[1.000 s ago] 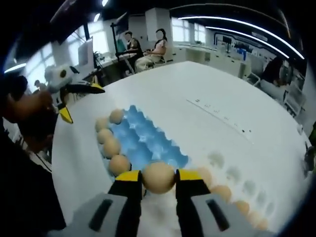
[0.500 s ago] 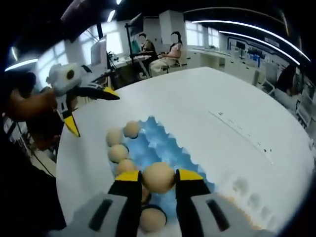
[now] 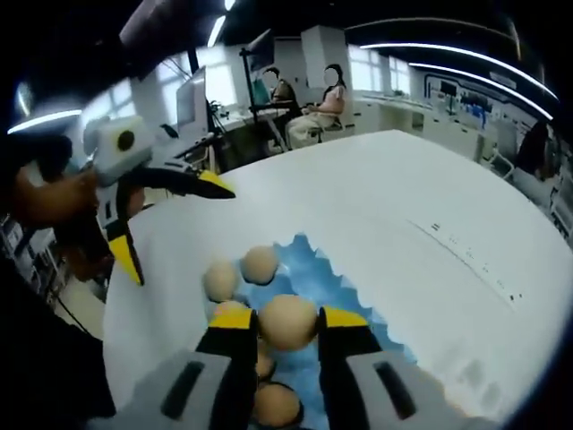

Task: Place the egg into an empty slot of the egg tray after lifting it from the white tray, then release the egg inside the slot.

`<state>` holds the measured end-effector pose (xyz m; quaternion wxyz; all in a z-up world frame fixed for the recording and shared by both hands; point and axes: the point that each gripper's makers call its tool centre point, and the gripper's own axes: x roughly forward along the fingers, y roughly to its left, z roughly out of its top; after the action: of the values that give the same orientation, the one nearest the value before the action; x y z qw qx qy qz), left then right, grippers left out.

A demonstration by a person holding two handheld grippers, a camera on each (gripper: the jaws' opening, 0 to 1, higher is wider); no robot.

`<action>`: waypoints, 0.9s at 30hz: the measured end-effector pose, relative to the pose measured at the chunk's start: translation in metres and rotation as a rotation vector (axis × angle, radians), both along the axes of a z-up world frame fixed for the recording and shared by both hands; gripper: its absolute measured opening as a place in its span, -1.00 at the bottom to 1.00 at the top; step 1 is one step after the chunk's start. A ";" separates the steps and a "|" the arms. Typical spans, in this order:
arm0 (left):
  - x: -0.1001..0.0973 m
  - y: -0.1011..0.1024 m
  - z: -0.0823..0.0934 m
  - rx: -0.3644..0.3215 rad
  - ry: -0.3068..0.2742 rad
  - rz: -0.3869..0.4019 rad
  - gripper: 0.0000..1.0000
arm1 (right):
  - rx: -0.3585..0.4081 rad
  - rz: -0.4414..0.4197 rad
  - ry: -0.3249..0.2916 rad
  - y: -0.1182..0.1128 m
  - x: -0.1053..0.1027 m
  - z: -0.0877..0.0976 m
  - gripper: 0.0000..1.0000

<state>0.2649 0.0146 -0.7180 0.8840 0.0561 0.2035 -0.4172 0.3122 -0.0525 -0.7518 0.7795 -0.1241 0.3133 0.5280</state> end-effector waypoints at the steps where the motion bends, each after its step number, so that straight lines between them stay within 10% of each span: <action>1: 0.000 0.000 0.000 0.000 0.001 -0.001 0.68 | 0.000 0.003 -0.002 0.003 -0.001 -0.001 -0.50; 27: 0.001 0.007 -0.004 -0.013 0.005 -0.004 0.68 | -0.069 0.067 -0.023 0.037 0.005 -0.031 -0.49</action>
<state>0.2660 0.0214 -0.7215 0.8830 0.0498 0.2031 -0.4202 0.3173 -0.0157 -0.7823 0.7602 -0.1673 0.3181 0.5412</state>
